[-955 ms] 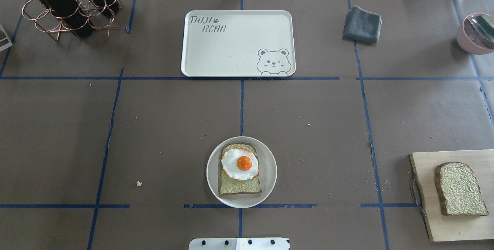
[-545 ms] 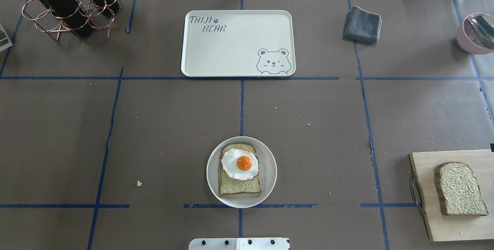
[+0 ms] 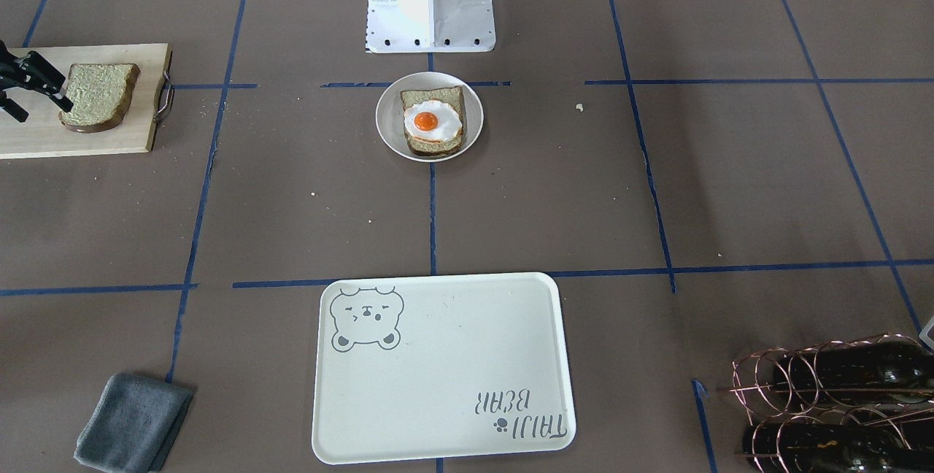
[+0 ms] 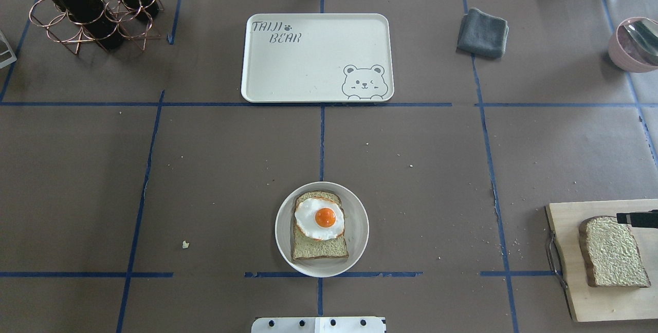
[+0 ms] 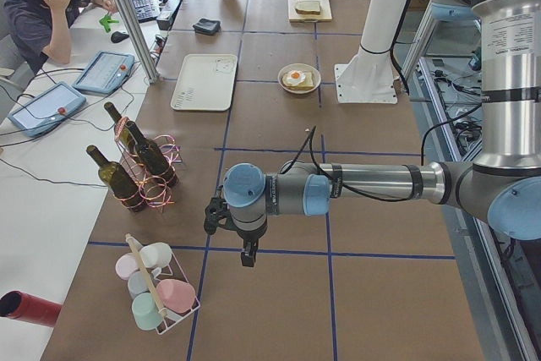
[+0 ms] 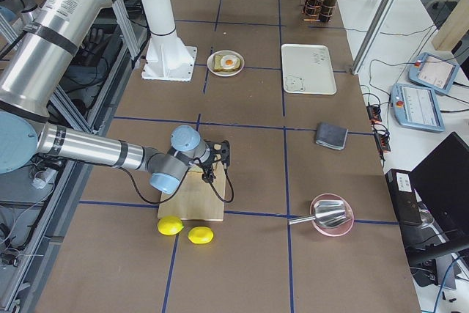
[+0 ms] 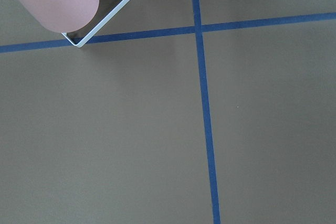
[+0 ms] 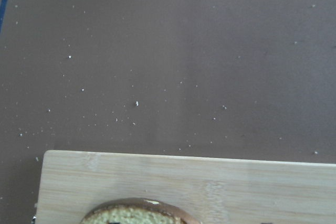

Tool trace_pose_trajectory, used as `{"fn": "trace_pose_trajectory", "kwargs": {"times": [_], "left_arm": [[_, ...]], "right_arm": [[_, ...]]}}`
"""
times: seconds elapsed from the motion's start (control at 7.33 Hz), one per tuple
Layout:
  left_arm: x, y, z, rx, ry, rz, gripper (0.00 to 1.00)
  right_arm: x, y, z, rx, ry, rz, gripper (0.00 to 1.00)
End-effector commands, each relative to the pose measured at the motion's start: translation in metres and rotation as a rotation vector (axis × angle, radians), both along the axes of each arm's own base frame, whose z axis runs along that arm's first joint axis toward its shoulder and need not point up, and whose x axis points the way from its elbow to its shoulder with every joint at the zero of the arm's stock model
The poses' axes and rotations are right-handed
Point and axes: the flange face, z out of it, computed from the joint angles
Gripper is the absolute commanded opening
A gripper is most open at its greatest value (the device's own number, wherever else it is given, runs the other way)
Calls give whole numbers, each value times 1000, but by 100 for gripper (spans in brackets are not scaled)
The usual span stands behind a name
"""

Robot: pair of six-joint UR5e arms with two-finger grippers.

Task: Make sandwich and place on tray
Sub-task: 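Lower the right gripper onto the bread slice on the cutting board and grasp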

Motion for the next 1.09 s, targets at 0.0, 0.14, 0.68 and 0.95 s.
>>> {"fn": "trace_pose_trajectory", "kwargs": {"times": [0.0,0.14,0.68,0.95], "left_arm": [[0,0,0,-1,0,0,100],[0,0,0,1,0,0,100],[0,1,1,-2,0,0,100],[0,1,1,-2,0,0,100]], "right_arm": [[-14,7,2,12,13,-29,85],[-16,9,3,10,15,-37,85],[-14,17,8,0,27,-56,34],[0,30,9,18,5,-62,0]]}}
